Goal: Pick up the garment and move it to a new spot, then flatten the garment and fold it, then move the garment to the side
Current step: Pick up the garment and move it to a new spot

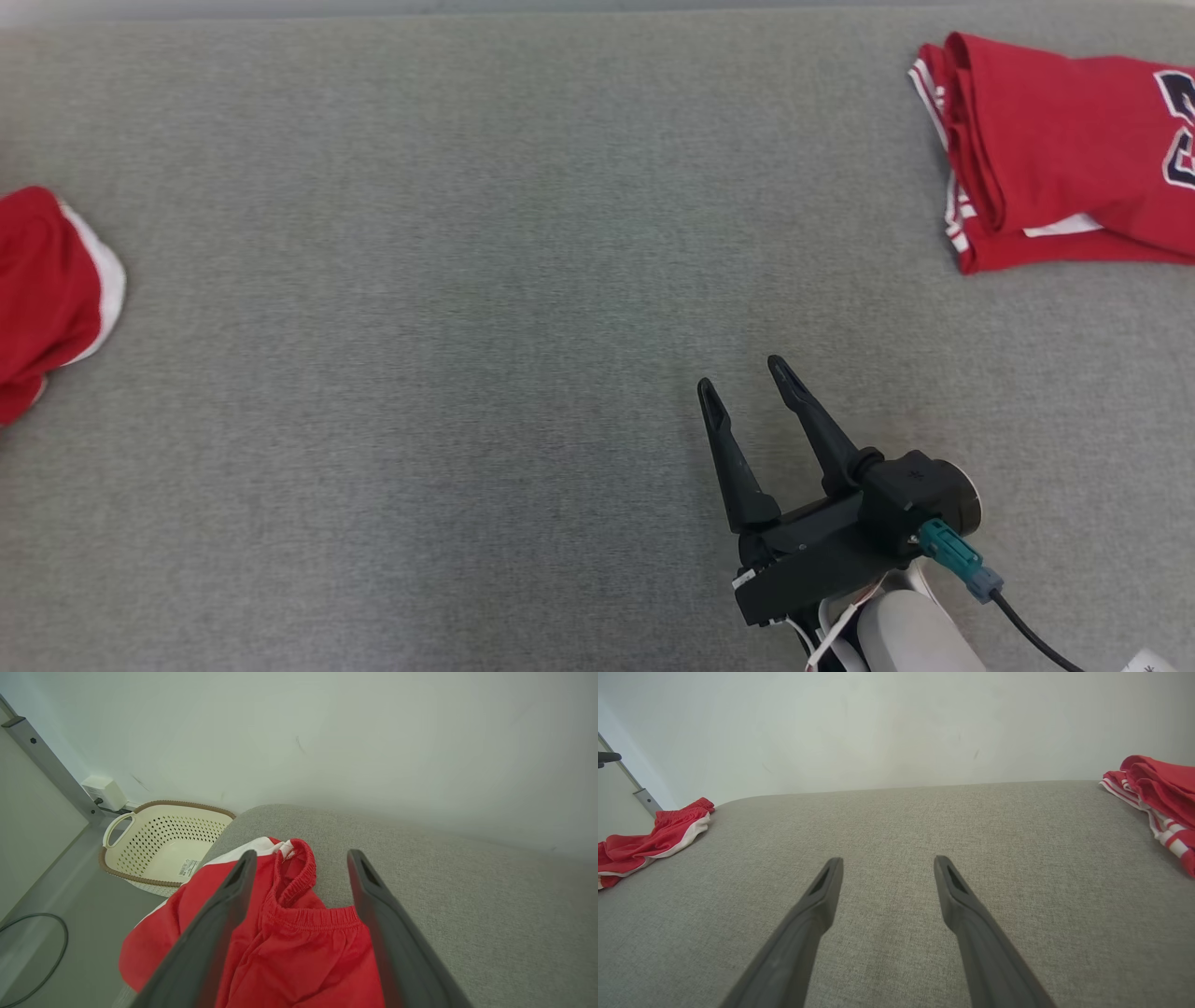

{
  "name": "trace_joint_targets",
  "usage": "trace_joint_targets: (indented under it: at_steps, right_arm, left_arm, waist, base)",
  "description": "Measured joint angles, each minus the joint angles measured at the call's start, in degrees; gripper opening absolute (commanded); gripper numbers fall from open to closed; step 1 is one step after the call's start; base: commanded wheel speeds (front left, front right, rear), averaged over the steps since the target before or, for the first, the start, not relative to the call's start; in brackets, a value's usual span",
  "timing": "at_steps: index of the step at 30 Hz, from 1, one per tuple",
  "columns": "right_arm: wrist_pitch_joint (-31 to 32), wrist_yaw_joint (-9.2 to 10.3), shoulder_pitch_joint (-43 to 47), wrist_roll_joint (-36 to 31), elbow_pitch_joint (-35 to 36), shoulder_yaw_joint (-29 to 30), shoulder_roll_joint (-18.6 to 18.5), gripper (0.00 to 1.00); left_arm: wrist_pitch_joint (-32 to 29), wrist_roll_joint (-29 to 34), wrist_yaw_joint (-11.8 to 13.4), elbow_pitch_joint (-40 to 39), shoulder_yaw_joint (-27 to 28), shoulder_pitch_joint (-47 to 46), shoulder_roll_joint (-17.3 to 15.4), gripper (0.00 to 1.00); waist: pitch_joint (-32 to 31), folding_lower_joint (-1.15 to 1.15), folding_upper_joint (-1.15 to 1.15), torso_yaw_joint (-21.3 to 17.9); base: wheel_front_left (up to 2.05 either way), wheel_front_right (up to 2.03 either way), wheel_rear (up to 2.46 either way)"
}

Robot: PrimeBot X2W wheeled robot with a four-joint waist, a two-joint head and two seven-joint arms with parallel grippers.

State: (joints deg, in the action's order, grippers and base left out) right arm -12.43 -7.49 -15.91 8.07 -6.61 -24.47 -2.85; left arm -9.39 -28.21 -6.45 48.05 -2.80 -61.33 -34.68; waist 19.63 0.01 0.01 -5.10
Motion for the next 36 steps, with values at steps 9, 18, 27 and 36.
trace_joint_targets:
  at_steps: [9, 18, 27, 36]
  right_arm:
    - [0.12, 0.00, -0.08, -0.04, -0.10, 0.38, 0.01, 1.00]
    - [0.65, 0.00, -0.04, -0.04, -0.02, 0.42, 0.01, 1.00]
    - [1.33, 0.00, 0.13, -0.43, 0.32, 0.66, 0.00, 1.00]
    - [1.82, 0.01, 0.33, -0.47, 0.69, 0.80, 0.19, 1.00]
  left_arm:
    - [-8.43, -2.08, -0.60, 9.91, -2.11, -2.18, -0.54, 1.00]
    - [-21.99, -4.61, -0.96, 15.30, -4.81, -2.87, 0.18, 1.00]
    - [-26.44, -4.45, -0.52, 16.95, -6.59, -2.25, -0.14, 1.00]
    - [-19.78, -4.41, -0.91, 14.57, -9.02, 2.43, -2.14, 0.00]
  waist:
    - [1.23, 0.00, 0.00, -2.25]
    - [0.94, -0.01, 0.00, -2.78]
    - [0.47, -0.01, 0.00, -3.43]
    - [0.97, -0.01, -0.01, -3.82]
  base:
    - [0.00, 0.00, 0.00]
    - [0.00, 0.00, 0.00]
    - [0.00, 0.00, 0.00]
    - [0.00, 0.00, 0.00]
